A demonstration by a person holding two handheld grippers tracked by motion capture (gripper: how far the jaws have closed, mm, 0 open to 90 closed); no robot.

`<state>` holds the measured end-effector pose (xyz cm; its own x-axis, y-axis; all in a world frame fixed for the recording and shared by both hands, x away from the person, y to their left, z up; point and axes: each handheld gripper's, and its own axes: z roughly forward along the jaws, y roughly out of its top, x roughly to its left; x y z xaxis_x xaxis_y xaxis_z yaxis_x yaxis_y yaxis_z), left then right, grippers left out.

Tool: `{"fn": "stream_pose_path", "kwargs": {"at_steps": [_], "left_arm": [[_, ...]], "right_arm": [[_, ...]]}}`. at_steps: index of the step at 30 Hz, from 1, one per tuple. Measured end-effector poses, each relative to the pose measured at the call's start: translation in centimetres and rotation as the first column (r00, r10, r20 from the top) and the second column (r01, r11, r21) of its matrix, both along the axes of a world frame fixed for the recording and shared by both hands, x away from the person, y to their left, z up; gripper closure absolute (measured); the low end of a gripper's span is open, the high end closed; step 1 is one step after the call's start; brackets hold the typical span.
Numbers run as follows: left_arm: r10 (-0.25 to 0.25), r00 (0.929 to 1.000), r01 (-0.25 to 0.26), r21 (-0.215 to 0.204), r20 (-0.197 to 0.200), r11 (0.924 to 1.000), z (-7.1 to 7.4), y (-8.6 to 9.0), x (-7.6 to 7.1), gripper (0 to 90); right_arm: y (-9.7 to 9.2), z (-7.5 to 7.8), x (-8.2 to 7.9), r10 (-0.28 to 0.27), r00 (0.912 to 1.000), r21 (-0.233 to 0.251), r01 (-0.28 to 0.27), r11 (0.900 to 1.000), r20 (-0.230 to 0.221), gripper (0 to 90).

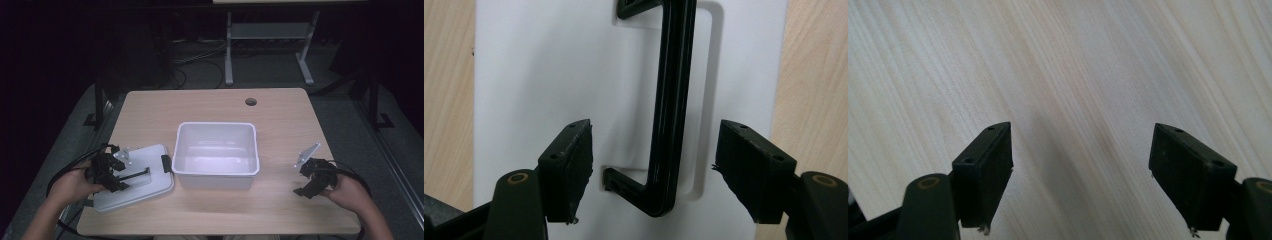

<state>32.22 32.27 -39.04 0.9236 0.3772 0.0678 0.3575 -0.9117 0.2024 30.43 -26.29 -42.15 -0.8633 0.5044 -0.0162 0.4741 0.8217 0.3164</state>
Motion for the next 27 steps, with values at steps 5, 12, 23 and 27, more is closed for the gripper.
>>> {"fn": "stream_pose_path", "kwargs": {"at_steps": [5, 12, 23, 27], "left_arm": [[0.002, 1.0, -0.002, -0.001, 0.0, 1.0, -0.1, 0.1, 0.0, 30.7], [0.0, 1.0, 0.0, 0.0, 0.0, 1.0, -0.1, 0.0, 0.0, 30.7], [-0.002, 1.0, 0.002, 0.004, -0.004, 1.0, -0.2, 0.0, 0.0, 30.7], [-0.002, 1.0, 0.002, 0.004, -0.006, 1.0, -0.3, 0.0, 0.0, 30.7]], "right_arm": [[-0.6, -0.4, -0.5, -0.038, 0.9988, 0.036, 0.037, 0.9987, 0.031, 24.3], [-0.9, -0.8, -1.3, -0.107, 0.991, 0.086, 0.1, 0.9913, 0.081, 23.1], [-1.3, -1.5, -1.9, -0.174, 0.9769, 0.146, 0.155, 0.977, 0.124, 22.6], [-1.4, -1.7, -2.2, -0.202, 0.9696, 0.177, 0.176, 0.9683, 0.138, 22.0]]}}
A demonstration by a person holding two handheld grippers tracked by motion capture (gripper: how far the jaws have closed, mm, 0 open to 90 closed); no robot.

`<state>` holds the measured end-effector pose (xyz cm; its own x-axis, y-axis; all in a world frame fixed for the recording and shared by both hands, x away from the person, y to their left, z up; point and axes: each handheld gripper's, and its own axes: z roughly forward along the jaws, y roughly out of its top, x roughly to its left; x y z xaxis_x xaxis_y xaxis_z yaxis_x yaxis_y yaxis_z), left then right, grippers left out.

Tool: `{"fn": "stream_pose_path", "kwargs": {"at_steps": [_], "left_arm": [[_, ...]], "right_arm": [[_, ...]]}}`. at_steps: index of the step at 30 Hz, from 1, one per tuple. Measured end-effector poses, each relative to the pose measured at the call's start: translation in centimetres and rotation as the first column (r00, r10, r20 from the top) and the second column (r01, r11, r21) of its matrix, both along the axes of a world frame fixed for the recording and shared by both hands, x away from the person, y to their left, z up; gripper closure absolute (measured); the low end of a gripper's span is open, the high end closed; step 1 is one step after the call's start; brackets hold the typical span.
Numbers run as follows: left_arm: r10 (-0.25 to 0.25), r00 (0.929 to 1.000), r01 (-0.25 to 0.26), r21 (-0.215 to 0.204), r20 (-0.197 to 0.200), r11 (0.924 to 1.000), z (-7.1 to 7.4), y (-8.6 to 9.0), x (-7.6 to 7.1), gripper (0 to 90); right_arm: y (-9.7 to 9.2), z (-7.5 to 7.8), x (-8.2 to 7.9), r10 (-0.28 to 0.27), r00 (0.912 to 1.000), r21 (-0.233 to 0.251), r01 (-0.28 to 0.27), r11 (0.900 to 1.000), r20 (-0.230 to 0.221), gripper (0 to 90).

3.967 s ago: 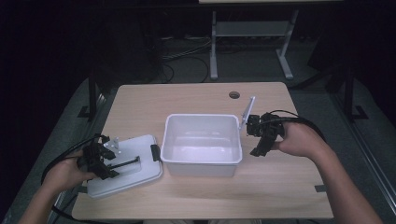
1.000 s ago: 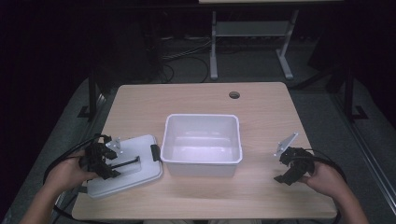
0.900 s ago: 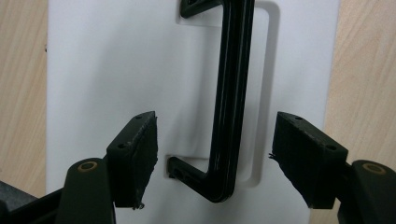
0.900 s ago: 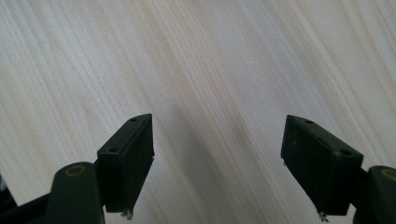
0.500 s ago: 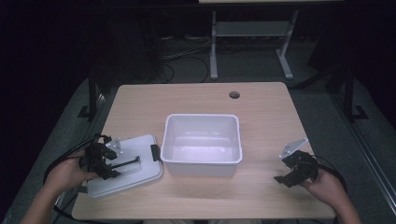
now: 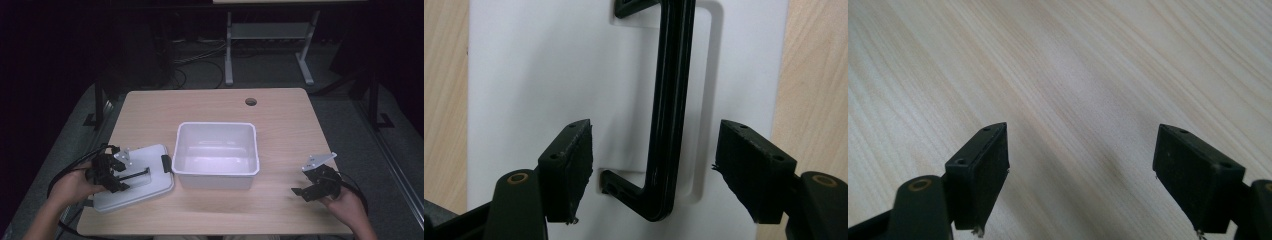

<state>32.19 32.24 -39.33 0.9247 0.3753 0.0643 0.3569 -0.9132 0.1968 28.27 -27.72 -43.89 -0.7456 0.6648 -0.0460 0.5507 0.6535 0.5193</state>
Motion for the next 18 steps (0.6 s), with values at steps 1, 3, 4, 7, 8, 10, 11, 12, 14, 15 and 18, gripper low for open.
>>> {"fn": "stream_pose_path", "kwargs": {"at_steps": [1, 3, 4, 7, 8, 10, 11, 12, 14, 15, 18], "left_arm": [[-0.001, 1.0, 0.001, 0.001, -0.001, 1.0, 0.0, -0.01, 0.01, 30.6], [0.0, 1.0, 0.0, -0.002, 0.0, 1.0, 0.0, -0.02, 0.02, 30.6], [-0.001, 1.0, 0.001, -0.002, 0.0, 1.0, 0.0, -0.03, 0.03, 30.6], [0.0, 1.0, 0.0, -0.005, 0.001, 1.0, -0.07, -0.07, 0.0, 30.6], [0.001, 1.0, -0.001, -0.006, 0.001, 1.0, -0.07, -0.06, -0.01, 30.6], [-0.001, 1.0, 0.001, -0.003, 0.0, 1.0, -0.03, -0.04, 0.0, 30.6], [-0.002, 1.0, 0.002, -0.003, 0.002, 1.0, -0.03, -0.02, 0.0, 30.6], [0.0, 1.0, 0.0, -0.003, 0.002, 1.0, -0.03, -0.01, -0.01, 30.6], [-0.001, 1.0, 0.001, -0.002, 0.002, 1.0, -0.04, 0.0, -0.02, 30.7], [-0.001, 1.0, 0.001, -0.001, 0.002, 1.0, -0.04, 0.01, -0.03, 30.6], [0.001, 1.0, -0.001, -0.004, 0.002, 1.0, -0.03, 0.03, -0.05, 30.7]], "right_arm": [[0.0, -0.05, -0.07, -0.007, 1.0, 0.003, 0.007, 1.0, 0.002, 22.0], [-0.02, -0.14, -0.15, -0.015, 0.9998, -0.002, 0.015, 0.9999, 0.014, 21.6], [-0.03, -0.18, -0.2, -0.018, 0.9996, 0.003, 0.018, 0.9998, 0.02, 21.6], [-0.08, -0.27, -0.42, -0.033, 0.9989, 0.022, 0.033, 0.9992, 0.032, 21.6], [-0.12, -0.29, -0.46, -0.036, 0.9987, 0.021, 0.035, 0.9991, 0.036, 21.4], [-0.12, -0.38, -0.51, -0.042, 0.9983, 0.025, 0.041, 0.9988, 0.041, 21.2], [-0.11, -0.44, -0.55, -0.049, 0.9979, 0.025, 0.048, 0.9985, 0.043, 21.2], [-0.12, -0.49, -0.57, -0.051, 0.9976, 0.026, 0.05, 0.9984, 0.047, 21.2], [-0.13, -0.58, -0.6, -0.06, 0.9968, 0.03, 0.059, 0.9978, 0.054, 21.1], [-0.12, -0.6, -0.63, -0.067, 0.9961, 0.03, 0.065, 0.9974, 0.057, 21.0], [-0.12, -0.61, -0.74, -0.075, 0.9951, 0.035, 0.073, 0.9967, 0.065, 20.7]]}}
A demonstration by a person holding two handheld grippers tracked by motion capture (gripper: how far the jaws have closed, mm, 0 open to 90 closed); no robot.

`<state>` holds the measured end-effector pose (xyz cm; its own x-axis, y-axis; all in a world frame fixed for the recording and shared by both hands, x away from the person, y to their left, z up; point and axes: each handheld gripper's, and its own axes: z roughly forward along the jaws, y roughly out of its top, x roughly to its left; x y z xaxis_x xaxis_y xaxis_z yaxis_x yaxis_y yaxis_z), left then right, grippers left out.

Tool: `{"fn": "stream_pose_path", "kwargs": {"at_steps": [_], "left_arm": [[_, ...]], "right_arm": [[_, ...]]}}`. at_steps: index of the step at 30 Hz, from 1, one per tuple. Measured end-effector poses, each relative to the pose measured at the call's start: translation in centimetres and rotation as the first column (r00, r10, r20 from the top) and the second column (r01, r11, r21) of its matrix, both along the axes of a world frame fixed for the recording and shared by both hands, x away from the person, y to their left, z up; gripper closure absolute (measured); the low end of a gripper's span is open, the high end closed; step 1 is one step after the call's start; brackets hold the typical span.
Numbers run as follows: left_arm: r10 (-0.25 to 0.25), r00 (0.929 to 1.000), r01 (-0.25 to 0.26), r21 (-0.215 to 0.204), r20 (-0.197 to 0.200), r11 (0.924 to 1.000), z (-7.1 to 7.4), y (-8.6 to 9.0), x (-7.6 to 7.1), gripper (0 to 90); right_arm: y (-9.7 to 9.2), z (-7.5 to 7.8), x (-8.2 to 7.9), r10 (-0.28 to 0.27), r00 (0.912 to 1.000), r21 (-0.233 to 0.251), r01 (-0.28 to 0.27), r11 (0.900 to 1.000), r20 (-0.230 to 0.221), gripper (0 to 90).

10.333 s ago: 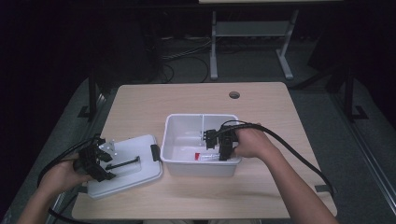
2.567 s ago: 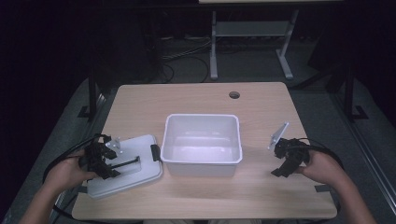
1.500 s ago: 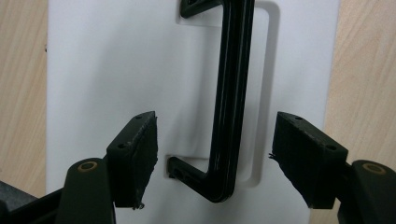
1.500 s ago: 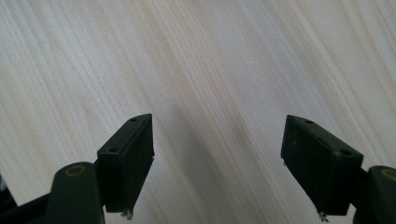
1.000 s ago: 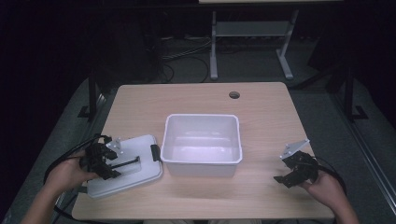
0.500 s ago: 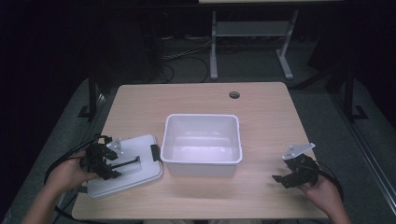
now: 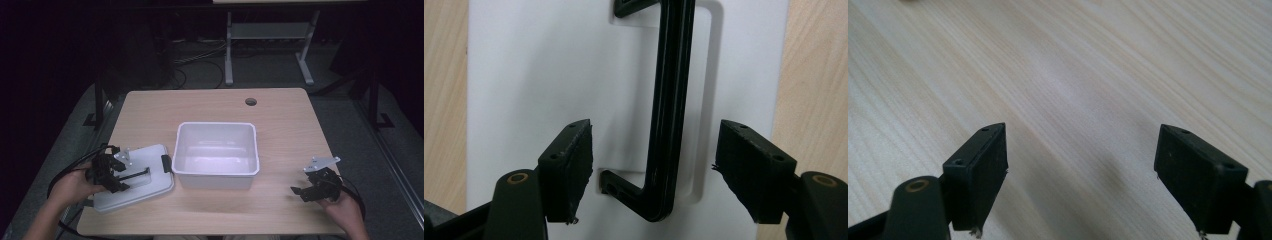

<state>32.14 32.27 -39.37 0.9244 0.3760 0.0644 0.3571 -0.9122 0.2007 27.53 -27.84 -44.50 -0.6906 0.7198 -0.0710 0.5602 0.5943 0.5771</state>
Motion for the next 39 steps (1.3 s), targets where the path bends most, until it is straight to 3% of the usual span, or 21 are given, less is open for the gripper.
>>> {"fn": "stream_pose_path", "kwargs": {"at_steps": [22, 39], "left_arm": [[-0.006, 1.0, 0.006, 0.008, 0.001, 1.0, -0.14, -0.17, 0.0, 32.0], [-0.026, 0.9994, 0.026, 0.013, 0.023, 0.9996, 0.22, -0.79, 0.13, 47.6]], "right_arm": [[-0.06, -0.21, -0.24, -0.019, 0.9998, 0.012, 0.019, 0.9997, 0.005, 19.3], [0.13, -0.05, -0.3, -0.012, 0.9998, 0.009, 0.012, 0.9999, 0.017, 19.0]]}}
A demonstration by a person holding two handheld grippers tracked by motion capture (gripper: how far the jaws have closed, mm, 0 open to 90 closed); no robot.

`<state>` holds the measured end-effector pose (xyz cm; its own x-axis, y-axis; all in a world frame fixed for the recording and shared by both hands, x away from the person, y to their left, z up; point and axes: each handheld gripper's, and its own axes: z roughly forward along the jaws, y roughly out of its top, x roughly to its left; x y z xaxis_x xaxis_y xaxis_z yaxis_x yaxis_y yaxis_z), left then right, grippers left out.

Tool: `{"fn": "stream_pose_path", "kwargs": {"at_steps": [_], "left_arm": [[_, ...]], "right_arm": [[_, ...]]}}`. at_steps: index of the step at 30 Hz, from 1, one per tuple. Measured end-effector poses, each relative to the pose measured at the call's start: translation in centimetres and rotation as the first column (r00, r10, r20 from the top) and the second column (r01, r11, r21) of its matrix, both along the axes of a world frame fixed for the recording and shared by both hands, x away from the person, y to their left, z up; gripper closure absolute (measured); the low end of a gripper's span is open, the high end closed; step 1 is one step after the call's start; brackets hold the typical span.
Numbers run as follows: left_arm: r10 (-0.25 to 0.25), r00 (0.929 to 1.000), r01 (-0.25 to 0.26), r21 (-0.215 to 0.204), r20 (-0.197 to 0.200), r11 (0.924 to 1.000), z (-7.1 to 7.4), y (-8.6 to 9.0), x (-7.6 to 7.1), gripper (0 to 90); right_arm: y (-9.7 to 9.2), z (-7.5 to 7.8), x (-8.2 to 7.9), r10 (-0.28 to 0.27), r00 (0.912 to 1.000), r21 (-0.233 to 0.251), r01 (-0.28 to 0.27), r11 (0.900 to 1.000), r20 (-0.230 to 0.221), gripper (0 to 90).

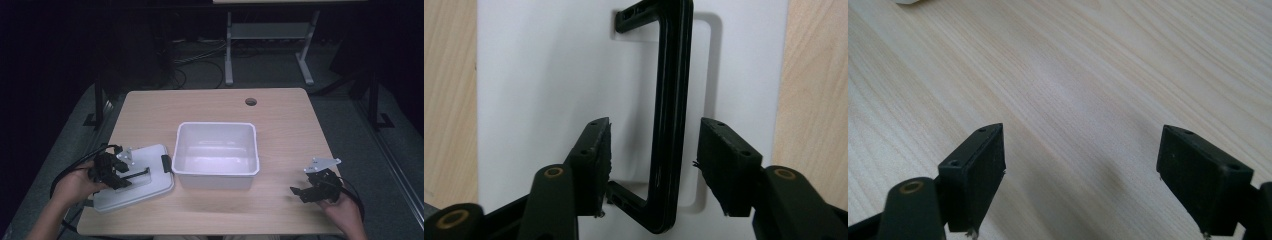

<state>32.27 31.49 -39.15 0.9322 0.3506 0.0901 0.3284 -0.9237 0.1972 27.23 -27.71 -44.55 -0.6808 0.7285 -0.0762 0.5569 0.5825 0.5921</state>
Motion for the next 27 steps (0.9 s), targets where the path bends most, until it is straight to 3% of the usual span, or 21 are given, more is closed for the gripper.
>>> {"fn": "stream_pose_path", "kwargs": {"at_steps": [8, 27], "left_arm": [[-0.016, 0.9999, 0.016, 0.008, 0.0, 0.9998, 0.3, -0.6, 0.2, 59.3], [-0.039, 0.9992, 0.039, 0.046, -0.014, 0.9982, 1.2, -0.9, 1.1, 72.4]], "right_arm": [[0.0, 0.2, -0.1, 0.0, 1.0, 0.002, 0.0, 1.0, 0.004, 19.1], [0.0, 0.3, -0.1, 0.007, 0.9999, 0.002, -0.007, 1.0, 0.009, 19.1]]}}
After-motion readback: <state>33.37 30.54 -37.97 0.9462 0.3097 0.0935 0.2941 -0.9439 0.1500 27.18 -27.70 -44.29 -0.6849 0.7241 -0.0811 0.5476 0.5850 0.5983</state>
